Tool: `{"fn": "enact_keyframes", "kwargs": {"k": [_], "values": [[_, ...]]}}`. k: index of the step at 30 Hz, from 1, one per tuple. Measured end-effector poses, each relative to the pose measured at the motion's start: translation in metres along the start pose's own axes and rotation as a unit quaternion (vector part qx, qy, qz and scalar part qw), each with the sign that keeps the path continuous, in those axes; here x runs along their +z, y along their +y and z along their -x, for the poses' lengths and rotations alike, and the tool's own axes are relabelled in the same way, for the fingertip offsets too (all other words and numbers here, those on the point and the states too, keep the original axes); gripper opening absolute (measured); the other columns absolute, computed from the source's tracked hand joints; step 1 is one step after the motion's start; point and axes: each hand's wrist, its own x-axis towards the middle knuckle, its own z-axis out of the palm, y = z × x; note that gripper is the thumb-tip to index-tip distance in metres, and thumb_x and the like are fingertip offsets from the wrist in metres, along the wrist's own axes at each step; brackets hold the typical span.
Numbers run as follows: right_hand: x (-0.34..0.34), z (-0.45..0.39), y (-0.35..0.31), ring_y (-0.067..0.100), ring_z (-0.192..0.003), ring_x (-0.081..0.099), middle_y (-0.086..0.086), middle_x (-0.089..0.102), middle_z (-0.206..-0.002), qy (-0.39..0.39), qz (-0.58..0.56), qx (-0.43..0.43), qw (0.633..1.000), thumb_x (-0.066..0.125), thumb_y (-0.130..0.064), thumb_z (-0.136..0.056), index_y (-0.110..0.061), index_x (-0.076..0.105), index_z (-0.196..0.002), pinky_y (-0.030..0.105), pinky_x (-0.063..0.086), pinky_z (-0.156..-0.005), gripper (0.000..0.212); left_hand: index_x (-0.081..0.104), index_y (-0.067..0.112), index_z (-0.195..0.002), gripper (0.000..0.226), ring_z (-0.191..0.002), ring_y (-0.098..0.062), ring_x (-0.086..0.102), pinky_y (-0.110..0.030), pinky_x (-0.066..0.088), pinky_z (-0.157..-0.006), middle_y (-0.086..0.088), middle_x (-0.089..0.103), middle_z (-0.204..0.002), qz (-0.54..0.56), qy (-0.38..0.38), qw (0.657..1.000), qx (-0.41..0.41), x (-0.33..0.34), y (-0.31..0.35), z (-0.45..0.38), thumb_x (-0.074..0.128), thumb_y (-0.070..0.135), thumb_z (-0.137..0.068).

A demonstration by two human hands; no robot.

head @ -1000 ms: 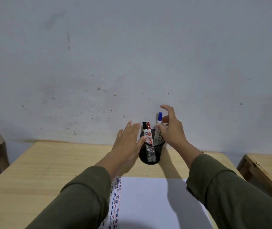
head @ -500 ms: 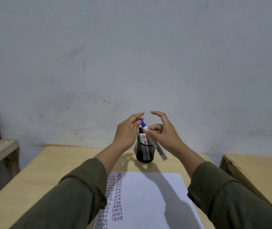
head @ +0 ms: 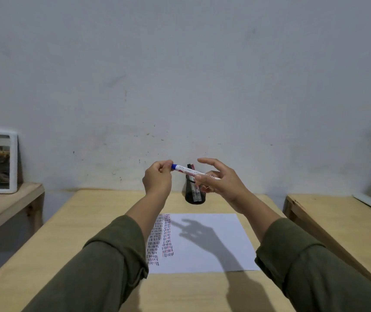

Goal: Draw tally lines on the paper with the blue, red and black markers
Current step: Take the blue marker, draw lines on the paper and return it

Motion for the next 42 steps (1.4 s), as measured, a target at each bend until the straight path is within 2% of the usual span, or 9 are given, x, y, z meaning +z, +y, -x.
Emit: {"fn": "enact_keyframes", "kwargs": {"k": [8,12,18,22,26,31,37,40,42], "values": [[0.026,0.004,0.003,0.015,-0.07,0.065,0.003,0.067,-0.076,0.032,-0.222,0.017,0.974,0.069,-0.023,-0.082,-0.017,0.066,-0.105,0.028,0.049,-0.075,0.024,0.068,0.015,-0.103,0.033,-0.065,-0.007,0.046,-0.022,0.034,-0.052,-0.001,0.063,-0.093,0.021,0.006,0.999,-0.042,-0.014,0.005,0.017,0.047,0.039,-0.094],[0.042,-0.002,0.004,0.016,-0.07,0.065,0.003,0.066,-0.076,0.042,-0.201,0.01,0.979,0.058,-0.024,-0.091,-0.015,0.065,-0.099,0.026,0.049,-0.07,0.014,0.068,0.017,-0.096,0.026,-0.094,-0.015,0.058,-0.022,0.042,-0.068,-0.001,0.068,-0.1,0.074,-0.051,0.996,-0.026,-0.013,0.006,0.022,0.052,0.038,-0.092],[0.047,-0.005,0.008,0.014,-0.065,0.064,0.002,0.066,-0.071,0.041,-0.276,0.011,0.96,0.054,-0.022,-0.093,-0.015,0.065,-0.095,0.022,0.051,-0.065,0.013,0.061,0.026,-0.11,0.022,-0.104,0.001,0.056,-0.023,0.04,-0.082,0.016,0.065,-0.106,0.287,-0.21,0.933,-0.052,-0.018,-0.004,0.026,0.042,0.022,-0.099],[0.052,-0.004,0.012,0.013,-0.061,0.065,0.001,0.068,-0.066,0.037,-0.297,0.019,0.954,0.053,-0.019,-0.094,-0.013,0.065,-0.092,0.021,0.053,-0.064,0.013,0.063,0.027,-0.095,0.021,-0.097,0.001,0.057,-0.024,0.039,-0.083,0.019,0.068,-0.095,0.351,-0.188,0.914,-0.079,-0.014,-0.013,0.023,0.044,0.019,-0.098],[0.056,-0.005,0.018,0.012,-0.06,0.067,0.0,0.068,-0.062,0.034,-0.274,0.013,0.961,0.052,-0.018,-0.094,-0.013,0.065,-0.089,0.019,0.054,-0.063,0.015,0.063,0.026,-0.087,0.017,-0.098,-0.001,0.056,-0.025,0.034,-0.074,0.025,0.071,-0.074,0.306,-0.152,0.935,-0.097,-0.016,-0.02,0.022,0.049,0.022,-0.096],[0.067,-0.002,0.033,0.012,-0.061,0.066,-0.001,0.068,-0.062,0.03,-0.257,0.017,0.966,0.052,-0.017,-0.094,-0.014,0.064,-0.085,0.02,0.053,-0.064,0.015,0.063,0.025,-0.081,0.021,-0.091,0.001,0.058,-0.028,0.03,-0.071,0.018,0.065,-0.083,0.26,-0.128,0.949,-0.128,-0.021,-0.031,0.023,0.048,0.024,-0.096],[0.067,0.017,0.056,0.016,-0.069,0.065,0.009,0.065,-0.074,0.005,-0.128,0.023,0.992,0.059,-0.013,-0.09,-0.012,0.068,-0.086,0.035,0.055,-0.084,0.01,0.057,0.021,-0.075,0.023,-0.072,-0.003,0.057,-0.028,0.031,-0.067,0.012,0.067,-0.067,0.231,-0.007,0.946,-0.229,-0.057,-0.05,0.013,0.06,0.041,-0.087],[0.063,0.031,0.07,0.018,-0.069,0.063,0.008,0.065,-0.072,0.004,-0.127,0.053,0.991,0.061,-0.012,-0.089,-0.012,0.069,-0.083,0.033,0.056,-0.079,0.01,0.064,0.016,-0.08,0.026,-0.092,-0.014,0.062,-0.025,0.034,-0.077,0.003,0.071,-0.096,0.046,0.018,0.984,-0.169,-0.078,-0.074,0.015,0.063,0.041,-0.084],[0.066,0.04,0.079,0.019,-0.066,0.061,0.007,0.064,-0.068,0.019,-0.146,0.075,0.986,0.062,-0.01,-0.088,-0.01,0.069,-0.081,0.028,0.056,-0.07,0.01,0.068,0.013,-0.092,0.025,-0.088,-0.014,0.059,-0.018,0.039,-0.072,0.0,0.071,-0.1,-0.079,0.007,0.992,-0.096,-0.084,-0.09,0.025,0.065,0.036,-0.083]]}}
